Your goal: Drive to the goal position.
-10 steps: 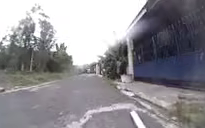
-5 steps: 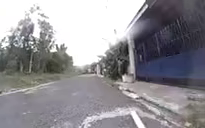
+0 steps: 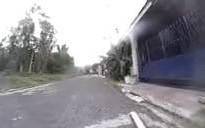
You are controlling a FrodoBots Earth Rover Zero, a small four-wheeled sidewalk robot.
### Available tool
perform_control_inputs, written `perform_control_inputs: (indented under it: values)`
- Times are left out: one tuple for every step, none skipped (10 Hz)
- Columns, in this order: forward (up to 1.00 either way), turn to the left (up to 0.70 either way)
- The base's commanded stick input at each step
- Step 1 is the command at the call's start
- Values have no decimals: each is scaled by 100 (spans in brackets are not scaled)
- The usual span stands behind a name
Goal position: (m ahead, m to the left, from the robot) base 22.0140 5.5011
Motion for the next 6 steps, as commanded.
perform_control_inputs:
  values:
    - [50, 0]
    - [50, 0]
    - [50, 0]
    - [50, 0]
    - [50, 0]
    - [50, 0]
